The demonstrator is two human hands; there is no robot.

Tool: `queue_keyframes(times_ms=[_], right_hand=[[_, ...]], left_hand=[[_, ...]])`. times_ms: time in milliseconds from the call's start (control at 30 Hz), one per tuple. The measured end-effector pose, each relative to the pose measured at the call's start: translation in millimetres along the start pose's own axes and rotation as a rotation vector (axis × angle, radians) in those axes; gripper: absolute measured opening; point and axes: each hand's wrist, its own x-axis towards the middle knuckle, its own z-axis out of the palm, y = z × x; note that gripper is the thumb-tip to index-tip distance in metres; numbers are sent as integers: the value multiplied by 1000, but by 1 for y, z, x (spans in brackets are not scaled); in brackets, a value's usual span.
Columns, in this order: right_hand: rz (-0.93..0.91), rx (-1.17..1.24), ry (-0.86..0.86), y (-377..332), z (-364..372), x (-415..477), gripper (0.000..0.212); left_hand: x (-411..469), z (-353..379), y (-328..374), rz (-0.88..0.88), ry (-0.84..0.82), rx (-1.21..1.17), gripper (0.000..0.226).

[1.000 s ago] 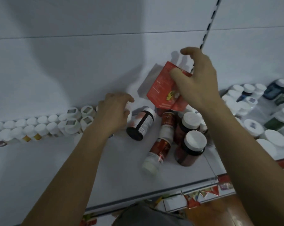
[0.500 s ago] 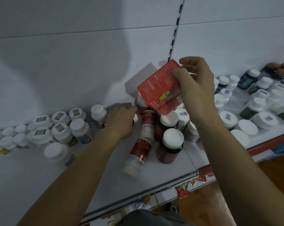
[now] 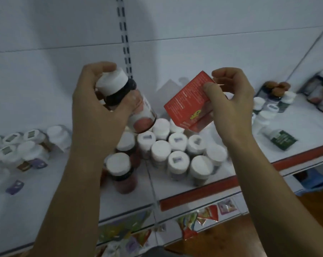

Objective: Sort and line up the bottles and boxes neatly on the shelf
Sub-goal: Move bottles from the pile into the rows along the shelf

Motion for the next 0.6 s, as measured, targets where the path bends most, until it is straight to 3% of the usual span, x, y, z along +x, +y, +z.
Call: queue_keyframes(times_ms=[167, 400, 600], right_hand=[[18, -61, 124, 41, -140, 43, 21], [111, -325, 354, 105, -337, 78, 21], [170, -426, 503, 167, -461, 102, 24]], left_hand=[[-39, 120, 50, 67, -18, -42, 46], [-59, 328, 128, 110, -370, -180, 44], [-69, 479, 166, 125, -564, -215, 46]])
